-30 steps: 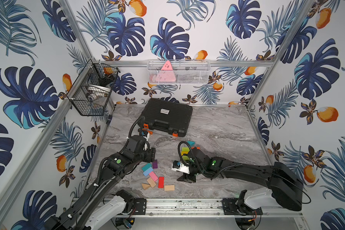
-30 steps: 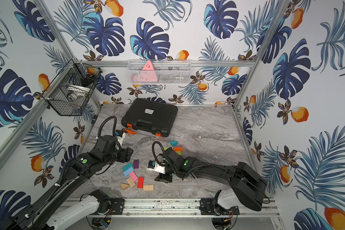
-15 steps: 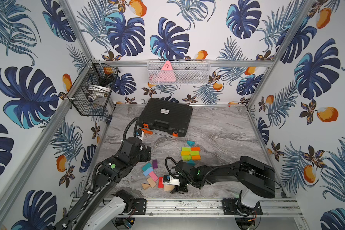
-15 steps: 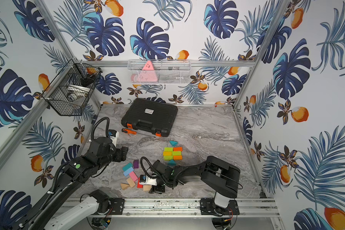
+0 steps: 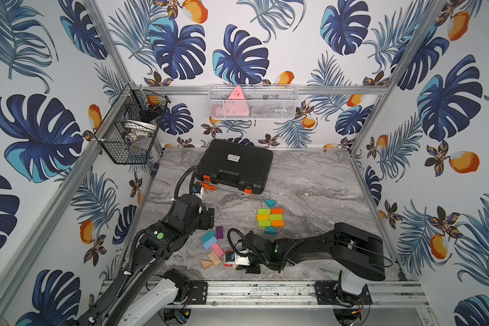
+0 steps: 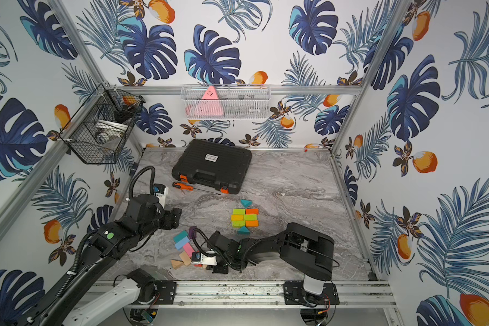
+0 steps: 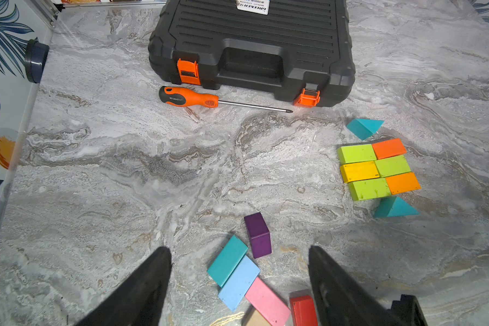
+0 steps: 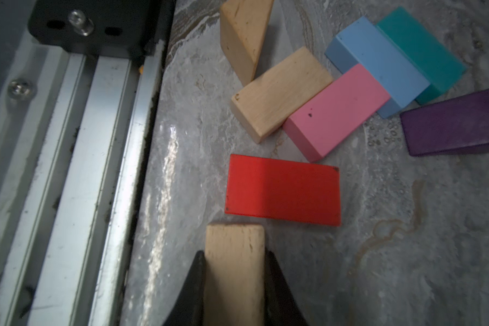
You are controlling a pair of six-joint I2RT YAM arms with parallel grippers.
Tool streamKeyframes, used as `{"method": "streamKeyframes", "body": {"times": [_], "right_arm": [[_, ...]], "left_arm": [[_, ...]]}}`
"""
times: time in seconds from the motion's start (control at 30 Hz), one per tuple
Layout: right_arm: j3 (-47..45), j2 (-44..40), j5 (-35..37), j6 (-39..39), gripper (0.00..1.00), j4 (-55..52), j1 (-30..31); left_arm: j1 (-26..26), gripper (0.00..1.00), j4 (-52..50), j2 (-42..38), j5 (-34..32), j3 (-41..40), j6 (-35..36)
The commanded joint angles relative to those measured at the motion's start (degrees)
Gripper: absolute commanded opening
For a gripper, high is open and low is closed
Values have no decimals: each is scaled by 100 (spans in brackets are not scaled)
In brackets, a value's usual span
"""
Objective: Assemble a piece of candy with building blocks
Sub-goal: Pick up the building block from the center of the board, then place the building block at the center of the board.
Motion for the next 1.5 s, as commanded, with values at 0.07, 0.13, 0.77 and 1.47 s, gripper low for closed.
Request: {"method": "streamKeyframes", "body": {"times": [0.07, 0.13, 0.77, 1.47], "right_arm": [[-53, -324, 226, -9, 19, -281, -253], [32, -430, -102, 2, 19, -286, -578], [3424, 2046, -2027, -347, 20, -933, -2310], [4892, 3387, -2026, -659, 25, -1790, -2303]], "left_arm": [[10, 81, 66, -38, -23, 15, -12], [9, 81, 62, -49, -23, 15, -19], [12, 81, 51, -37, -46, 6, -16], [8, 81, 66, 79, 78, -7, -14]]}}
